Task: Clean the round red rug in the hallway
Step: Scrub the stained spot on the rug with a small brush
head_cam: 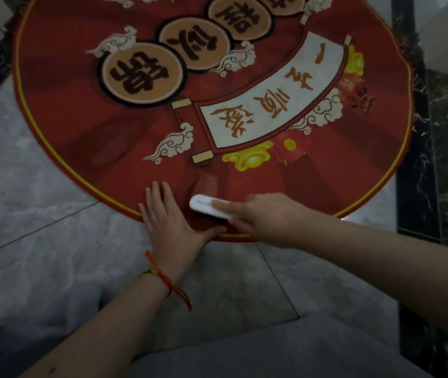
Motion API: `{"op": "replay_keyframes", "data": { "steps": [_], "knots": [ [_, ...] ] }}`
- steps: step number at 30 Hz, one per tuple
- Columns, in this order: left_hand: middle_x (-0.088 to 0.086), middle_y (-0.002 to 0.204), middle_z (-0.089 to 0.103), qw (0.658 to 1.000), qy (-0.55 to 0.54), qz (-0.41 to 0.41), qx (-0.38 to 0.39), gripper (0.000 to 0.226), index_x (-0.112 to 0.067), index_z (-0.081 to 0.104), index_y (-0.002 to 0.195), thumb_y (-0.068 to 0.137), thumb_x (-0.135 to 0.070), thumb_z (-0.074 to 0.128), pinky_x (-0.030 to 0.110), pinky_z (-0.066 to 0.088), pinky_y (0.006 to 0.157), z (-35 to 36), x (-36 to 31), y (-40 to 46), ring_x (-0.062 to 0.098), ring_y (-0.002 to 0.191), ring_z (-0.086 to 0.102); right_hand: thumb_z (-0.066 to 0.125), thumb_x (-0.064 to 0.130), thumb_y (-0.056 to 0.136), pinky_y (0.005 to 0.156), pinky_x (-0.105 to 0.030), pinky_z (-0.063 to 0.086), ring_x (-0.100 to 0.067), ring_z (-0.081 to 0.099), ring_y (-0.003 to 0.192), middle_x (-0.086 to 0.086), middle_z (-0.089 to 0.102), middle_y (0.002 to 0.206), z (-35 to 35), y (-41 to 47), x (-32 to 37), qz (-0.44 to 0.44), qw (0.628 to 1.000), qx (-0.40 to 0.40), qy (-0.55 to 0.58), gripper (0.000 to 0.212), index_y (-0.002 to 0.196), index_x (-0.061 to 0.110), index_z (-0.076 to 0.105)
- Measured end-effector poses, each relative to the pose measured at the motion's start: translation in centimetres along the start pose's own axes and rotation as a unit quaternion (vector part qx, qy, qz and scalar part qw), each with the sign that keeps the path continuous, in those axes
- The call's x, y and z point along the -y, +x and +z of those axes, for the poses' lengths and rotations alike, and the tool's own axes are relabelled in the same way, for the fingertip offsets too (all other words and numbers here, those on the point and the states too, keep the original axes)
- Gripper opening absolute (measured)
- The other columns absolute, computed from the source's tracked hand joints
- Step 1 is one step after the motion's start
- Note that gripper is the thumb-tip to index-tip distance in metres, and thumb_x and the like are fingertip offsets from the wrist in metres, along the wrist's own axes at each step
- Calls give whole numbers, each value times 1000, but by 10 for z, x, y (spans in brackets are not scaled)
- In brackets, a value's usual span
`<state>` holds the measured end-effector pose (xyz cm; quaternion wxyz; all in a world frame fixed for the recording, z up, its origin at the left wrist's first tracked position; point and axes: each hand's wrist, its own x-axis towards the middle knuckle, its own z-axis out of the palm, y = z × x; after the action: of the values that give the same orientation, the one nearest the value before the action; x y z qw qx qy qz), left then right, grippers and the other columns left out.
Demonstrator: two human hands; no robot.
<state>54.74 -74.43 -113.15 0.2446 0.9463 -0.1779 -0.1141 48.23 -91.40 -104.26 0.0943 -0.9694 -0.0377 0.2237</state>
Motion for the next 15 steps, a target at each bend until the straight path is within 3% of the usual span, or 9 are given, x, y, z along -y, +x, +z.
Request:
{"op": "replay_keyframes", "data": {
  "steps": [5, 10, 15],
  "knots": [
    [15, 158, 5, 1000, 1, 5, 2, 146, -3, 10, 150, 40, -93, 42, 40, -9, 116, 0, 0, 1, 26, 146, -4, 30, 39, 101, 60, -29, 36, -19, 52, 72, 4, 39, 70, -15, 28, -18, 69, 997, -35, 11, 49, 149, 38, 18],
    [15, 158, 6, 1000, -14, 4, 2, 145, -2, 10, 150, 41, -92, 41, 37, -8, 116, -3, 3, -1, 27, 147, 0, 30, 40, 101, 61, -29, 35, -15, 45, 70, 0, 46, 82, -3, 9, 9, -5, 1000, -2, 1, 49, 148, 40, 18],
    [15, 158, 10, 1000, -9, 8, -9, 143, -1, 13, 150, 43, -92, 43, 34, -4, 116, -3, 6, -2, 27, 146, 5, 29, 37, 102, 52, -29, 32, -15, 45, 65, 6, 39, 66, -19, 44, -8, 56, 998, -29, 16, 49, 150, 35, 18]
  ]
}}
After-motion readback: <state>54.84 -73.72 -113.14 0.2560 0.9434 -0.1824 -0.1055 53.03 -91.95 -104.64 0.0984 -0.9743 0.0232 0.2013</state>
